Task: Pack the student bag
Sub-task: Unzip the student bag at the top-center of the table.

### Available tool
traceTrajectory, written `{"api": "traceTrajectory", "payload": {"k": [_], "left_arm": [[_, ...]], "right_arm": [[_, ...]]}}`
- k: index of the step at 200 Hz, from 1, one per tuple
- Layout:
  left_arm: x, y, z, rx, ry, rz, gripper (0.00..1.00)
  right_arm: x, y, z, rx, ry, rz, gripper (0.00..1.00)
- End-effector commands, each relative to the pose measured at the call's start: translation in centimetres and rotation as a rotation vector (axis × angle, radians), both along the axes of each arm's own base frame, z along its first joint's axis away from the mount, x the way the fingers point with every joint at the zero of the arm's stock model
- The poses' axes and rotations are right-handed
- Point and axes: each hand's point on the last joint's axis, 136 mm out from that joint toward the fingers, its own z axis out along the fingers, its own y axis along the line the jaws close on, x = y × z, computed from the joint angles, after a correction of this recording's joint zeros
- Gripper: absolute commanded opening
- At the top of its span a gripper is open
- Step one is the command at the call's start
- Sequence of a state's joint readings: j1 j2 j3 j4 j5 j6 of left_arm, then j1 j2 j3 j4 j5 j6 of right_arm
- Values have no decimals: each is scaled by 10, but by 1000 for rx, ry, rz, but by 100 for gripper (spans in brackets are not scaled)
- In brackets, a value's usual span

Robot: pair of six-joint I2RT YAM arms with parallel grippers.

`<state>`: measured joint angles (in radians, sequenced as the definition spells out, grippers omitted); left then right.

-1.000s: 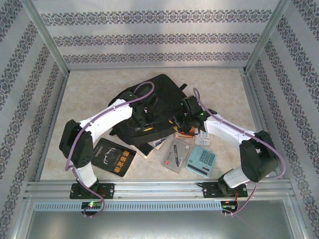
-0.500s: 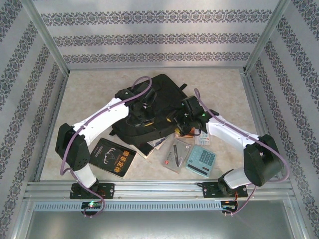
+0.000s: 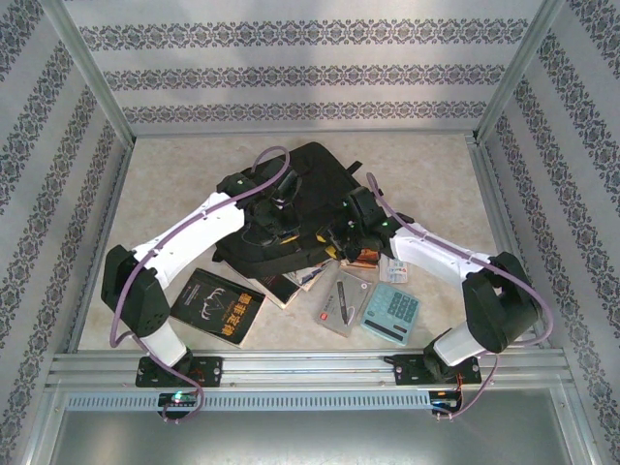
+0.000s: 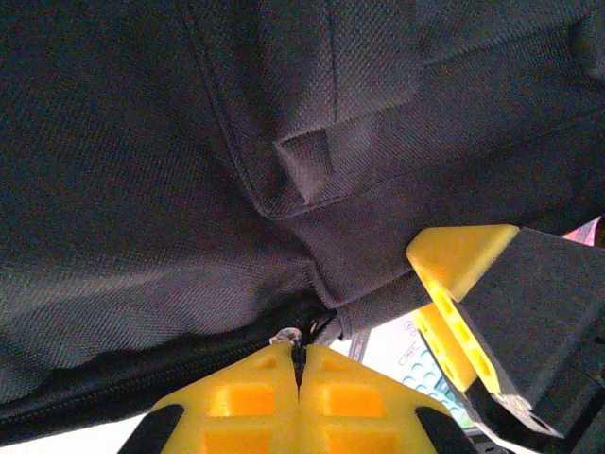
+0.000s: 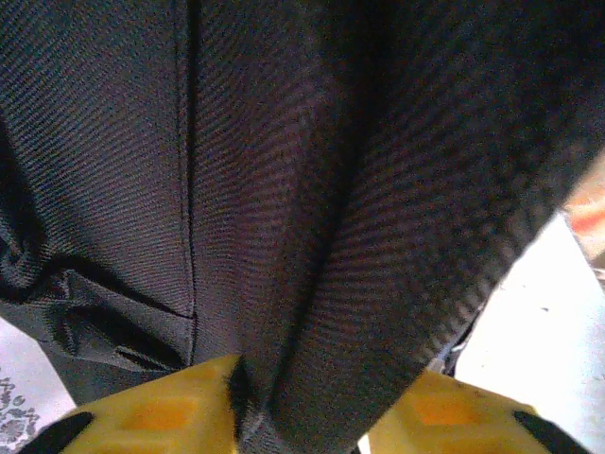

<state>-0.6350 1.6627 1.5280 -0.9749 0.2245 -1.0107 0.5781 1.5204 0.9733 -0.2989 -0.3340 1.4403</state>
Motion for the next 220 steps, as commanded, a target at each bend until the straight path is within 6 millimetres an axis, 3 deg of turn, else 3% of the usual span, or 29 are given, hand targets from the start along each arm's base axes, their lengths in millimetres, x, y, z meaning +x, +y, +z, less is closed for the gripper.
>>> {"api": "traceTrajectory", "payload": {"k": [1, 58, 160, 220], "left_arm": [[-5, 1, 15, -29, -45, 8, 0], [-20, 24, 11, 16, -49, 19, 0], [-40, 81, 11, 89, -41, 65, 0], [-48, 115, 16, 95, -57, 131, 0]], "right_arm": [[4, 0, -10, -1, 18, -4, 31], [6, -9, -14, -15, 19, -6, 0], [7, -39, -17, -53, 17, -38, 0], [24, -57, -6, -101, -31, -8, 0]]}}
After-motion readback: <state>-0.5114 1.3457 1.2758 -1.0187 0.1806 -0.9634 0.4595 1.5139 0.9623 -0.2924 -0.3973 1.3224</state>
